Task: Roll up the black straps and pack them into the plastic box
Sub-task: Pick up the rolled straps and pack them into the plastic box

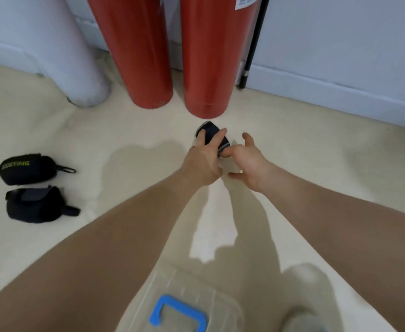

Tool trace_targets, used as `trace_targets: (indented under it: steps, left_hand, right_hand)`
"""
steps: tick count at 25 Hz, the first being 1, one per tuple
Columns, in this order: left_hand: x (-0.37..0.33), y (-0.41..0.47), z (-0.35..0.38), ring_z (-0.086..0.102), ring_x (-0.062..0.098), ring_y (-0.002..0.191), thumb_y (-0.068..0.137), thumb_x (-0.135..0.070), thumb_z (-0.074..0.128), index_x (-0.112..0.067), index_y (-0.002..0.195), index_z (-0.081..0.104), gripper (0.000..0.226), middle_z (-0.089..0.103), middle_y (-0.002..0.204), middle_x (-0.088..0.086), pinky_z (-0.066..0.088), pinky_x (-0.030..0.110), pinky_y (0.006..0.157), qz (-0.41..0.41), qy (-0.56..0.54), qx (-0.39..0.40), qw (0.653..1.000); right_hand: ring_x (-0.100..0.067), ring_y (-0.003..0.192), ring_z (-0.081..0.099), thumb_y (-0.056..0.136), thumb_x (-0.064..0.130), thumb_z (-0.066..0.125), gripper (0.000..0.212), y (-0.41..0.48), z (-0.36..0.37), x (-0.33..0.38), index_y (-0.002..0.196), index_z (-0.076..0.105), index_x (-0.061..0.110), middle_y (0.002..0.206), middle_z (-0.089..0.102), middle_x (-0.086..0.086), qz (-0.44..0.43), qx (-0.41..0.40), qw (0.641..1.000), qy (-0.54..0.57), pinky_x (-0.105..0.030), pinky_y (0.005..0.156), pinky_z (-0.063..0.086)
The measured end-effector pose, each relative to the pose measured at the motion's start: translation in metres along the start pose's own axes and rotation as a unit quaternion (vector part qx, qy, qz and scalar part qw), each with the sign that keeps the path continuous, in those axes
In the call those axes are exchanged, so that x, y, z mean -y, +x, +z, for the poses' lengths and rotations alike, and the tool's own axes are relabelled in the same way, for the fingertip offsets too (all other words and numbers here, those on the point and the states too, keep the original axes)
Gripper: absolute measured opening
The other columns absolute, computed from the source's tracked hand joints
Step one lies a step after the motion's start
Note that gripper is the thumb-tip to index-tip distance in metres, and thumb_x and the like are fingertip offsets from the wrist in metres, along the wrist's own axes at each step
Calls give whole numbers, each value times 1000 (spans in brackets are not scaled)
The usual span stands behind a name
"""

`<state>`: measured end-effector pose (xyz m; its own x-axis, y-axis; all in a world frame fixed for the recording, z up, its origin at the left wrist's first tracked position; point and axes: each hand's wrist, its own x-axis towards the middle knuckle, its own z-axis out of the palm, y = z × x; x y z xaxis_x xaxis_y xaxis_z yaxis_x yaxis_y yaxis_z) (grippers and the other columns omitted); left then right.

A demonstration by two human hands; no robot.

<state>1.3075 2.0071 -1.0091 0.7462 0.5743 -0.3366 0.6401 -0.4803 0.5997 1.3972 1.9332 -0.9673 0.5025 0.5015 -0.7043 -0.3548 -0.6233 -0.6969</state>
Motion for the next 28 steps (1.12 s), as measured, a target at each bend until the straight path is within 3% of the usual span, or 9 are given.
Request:
trace_targets:
  steps: [4,7,9,12,14,17,20,23,28]
  left_hand:
    - [10,24,-1,47,31,126,62,-29,74,-29,136,47,79,29,147,16,47,38,102,-5,-75,-38,996]
    - [28,9,-15,60,24,97,67,-26,79,-30,113,53,53,56,114,5,55,37,85,-67,-196,-113,972]
    - [39,-17,-33,63,16,76,78,-26,79,-22,112,53,42,61,98,0,52,27,64,-110,-319,-110,935]
    - [43,-68,-72,44,9,40,98,-42,53,-7,114,54,39,61,80,10,32,20,40,-167,-420,-68,890]
    - [44,-104,-95,42,10,41,99,-54,40,-10,110,57,48,58,73,9,32,19,41,-206,-403,-107,885]
    - [47,-172,-117,49,12,52,96,-61,43,-17,115,53,49,57,78,3,37,24,51,-248,-401,-120,874]
    - [58,-263,-121,62,16,63,94,-42,63,-20,111,53,29,68,91,3,45,26,56,-249,-450,-119,850]
    - [70,-350,-110,63,7,68,85,-29,75,-23,107,55,31,65,89,-9,47,18,57,-267,-343,-166,885]
    - [93,-457,-83,60,11,101,81,-38,74,-28,125,50,51,62,113,-10,43,21,85,-335,-164,-169,912]
  right_hand:
    - [-18,87,56,86,15,52,17,30,7,6,99,62,20,92,63,1,73,74,990,99,-39,85,46]
    - [-22,89,59,88,18,53,17,35,19,14,95,68,14,77,64,-2,26,58,996,59,-43,88,51]
    - [-20,99,60,89,31,63,25,27,23,26,108,69,16,97,63,-3,-12,52,998,-22,-41,80,56]
    - [-32,104,68,87,59,61,53,-3,33,41,123,62,19,121,66,-12,69,257,957,-116,-43,76,59]
    - [-25,78,72,93,61,49,56,-33,57,46,120,62,13,108,71,-13,81,328,932,-133,-31,64,57]
    - [-16,54,54,96,53,52,40,-93,104,45,102,62,15,85,63,-9,46,289,947,-134,-21,44,42]
    - [-21,73,63,98,44,53,30,-155,133,16,112,64,19,99,68,-6,42,319,925,-204,-26,58,51]
    - [-22,98,67,100,31,54,29,-215,151,-32,129,58,26,114,68,-3,41,343,899,-269,-33,79,57]
    - [-20,100,60,97,18,56,44,-288,180,-119,138,46,28,126,55,-4,-43,329,857,-394,-30,80,51]
